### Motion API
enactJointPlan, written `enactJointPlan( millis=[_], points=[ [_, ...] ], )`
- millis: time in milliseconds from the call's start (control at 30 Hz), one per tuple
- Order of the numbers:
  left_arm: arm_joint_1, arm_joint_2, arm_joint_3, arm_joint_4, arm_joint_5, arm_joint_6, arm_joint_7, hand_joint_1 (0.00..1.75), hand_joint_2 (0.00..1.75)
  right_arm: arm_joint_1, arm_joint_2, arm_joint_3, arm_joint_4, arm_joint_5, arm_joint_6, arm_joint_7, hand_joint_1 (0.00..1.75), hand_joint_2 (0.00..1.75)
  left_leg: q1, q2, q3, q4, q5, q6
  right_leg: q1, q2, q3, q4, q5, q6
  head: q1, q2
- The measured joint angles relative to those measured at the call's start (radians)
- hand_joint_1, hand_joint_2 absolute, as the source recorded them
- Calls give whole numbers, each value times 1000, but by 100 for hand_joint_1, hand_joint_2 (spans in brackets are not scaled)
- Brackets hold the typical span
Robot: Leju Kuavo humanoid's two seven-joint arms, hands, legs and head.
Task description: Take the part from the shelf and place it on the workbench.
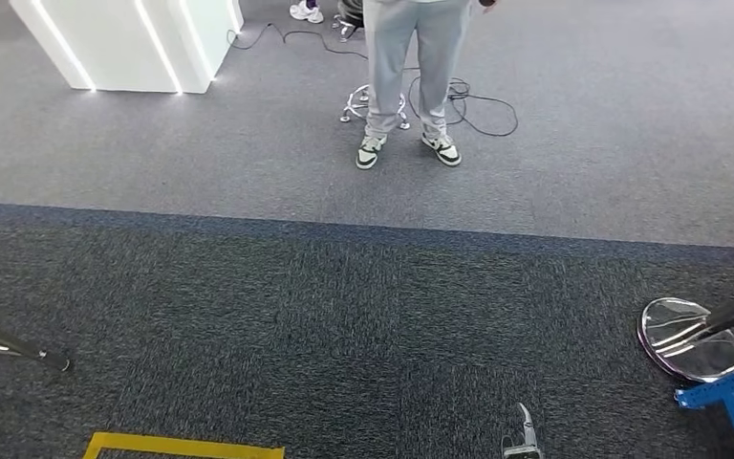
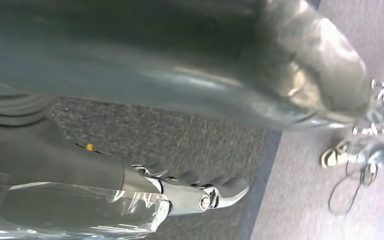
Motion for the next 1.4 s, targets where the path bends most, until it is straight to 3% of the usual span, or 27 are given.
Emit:
enactJointPlan(
  millis=[67,133,200,267,333,367,400,433,500,533,567,633,667,733,800,867,900,933,1000,1033,1100,1233,1300,1367,1400],
  points=[
    [0,2,-2,1,0,0,1,0,0,0,3,0,0,3,2,-1,0,0,-8,-23,19,-47,18,5,-3,20,-3,-1,5,8,-3,0],
    [-1,1,-5,1,-1,0,2,0,0,0,4,-1,0,5,4,-3,0,0,-6,-3,23,-60,28,7,-4,37,-6,-5,11,20,-4,0],
    [-3,-1,-9,1,-3,0,3,0,0,0,4,-3,0,6,3,-5,0,0,-1,23,29,-84,43,12,2,6,-19,16,-8,27,0,0],
    [-2,-2,-13,1,-3,0,4,0,0,-1,4,-6,1,8,3,-6,0,0,-1,51,28,-96,52,17,7,-50,-59,102,-68,30,6,0],
    [2,-2,-16,1,-3,0,5,0,0,-3,4,-7,2,9,3,-7,0,0,-3,81,22,-93,53,18,6,-72,-102,201,-115,35,8,0],
    [3,-2,-16,1,-2,0,5,0,0,-3,4,-7,2,9,3,-7,0,0,-4,96,20,-91,52,18,5,-77,-104,216,-114,37,9,0],
    [3,-2,-17,1,-2,-1,5,0,0,-3,4,-8,3,10,3,-8,0,0,-4,110,17,-88,51,17,4,-82,-88,195,-96,38,9,0],
    [2,-2,-18,1,-2,-1,5,0,0,-3,4,-9,3,10,3,-9,0,0,-4,123,15,-85,50,16,4,-91,-54,141,-67,38,9,0],
    [0,-2,-21,1,-1,-1,5,0,0,-5,4,-10,4,11,3,-12,0,0,-5,146,15,-78,46,10,9,-128,19,16,-26,27,8,0],
    [-1,-2,-21,1,-1,-1,4,0,0,-7,4,-11,4,12,3,-13,0,0,-5,154,16,-77,43,5,11,-143,41,-23,-17,20,8,0],
    [-1,-2,-21,1,-1,-1,3,0,0,-9,5,-11,5,13,2,-14,0,0,-5,162,18,-76,41,-1,14,-150,47,-38,-16,13,9,0],
    [-2,-2,-22,1,-1,-1,2,0,0,-10,5,-12,7,15,2,-17,0,0,-4,179,24,-77,39,-12,15,-133,46,-43,-8,4,10,0],
    [-3,-1,-22,1,-2,-1,2,0,0,-9,5,-13,8,16,1,-18,0,0,-3,176,25,-72,35,-19,13,-123,46,-47,-2,0,11,0],
    [-3,0,-22,1,-2,-1,3,0,0,-7,6,-14,12,16,0,-19,0,0,0,131,5,-21,-7,-32,6,-103,43,-55,9,-8,6,0],
    [0,0,-23,1,-2,-1,6,0,0,-8,7,-15,15,16,-1,-21,0,0,9,80,-43,96,-79,-42,3,-81,37,-56,17,-13,2,0],
    [5,0,-23,1,-2,0,13,0,0,-8,8,-15,18,16,-1,-21,0,0,17,67,-77,184,-109,-48,2,-53,31,-55,21,-11,1,0],
    [6,0,-24,1,-3,2,17,0,0,-8,8,-16,19,16,-1,-22,0,0,20,65,-71,178,-94,-51,0,-38,29,-53,23,-8,1,0],
    [6,0,-25,1,-4,5,23,0,0,-7,8,-16,20,16,-1,-22,0,0,24,62,-49,135,-63,-53,-2,-23,28,-50,24,-5,1,0],
    [5,0,-30,1,-10,14,38,0,0,-7,8,-17,20,16,-1,-21,0,0,30,22,14,4,-2,-55,-6,5,22,-41,25,5,1,0],
    [5,0,-33,1,-12,18,45,0,0,-8,8,-17,20,16,0,-20,0,0,32,2,33,-41,13,-54,-7,18,18,-37,26,13,1,0],
    [5,0,-39,1,-16,22,55,0,0,-9,8,-17,20,17,0,-19,0,0,29,-18,42,-69,15,-48,-9,35,10,-34,29,26,1,0],
    [4,0,-42,1,-17,23,57,0,0,-9,8,-17,20,17,1,-18,0,0,25,-9,41,-68,15,-43,-12,41,8,-38,32,32,1,0],
    [3,-1,-44,1,-19,23,62,0,0,-6,8,-18,20,18,1,-16,0,0,25,3,42,-72,21,-32,-14,52,6,-41,36,41,1,0],
    [4,-3,-50,1,-30,25,78,0,0,-5,8,-23,20,19,5,-10,0,0,17,55,35,-79,32,-9,-12,-7,-61,100,-43,49,9,0],
    [5,-4,-54,1,-35,26,84,0,0,-4,8,-25,20,19,7,-7,0,0,12,82,30,-81,36,-1,-10,-42,-94,176,-82,48,13,0]
  ],
)
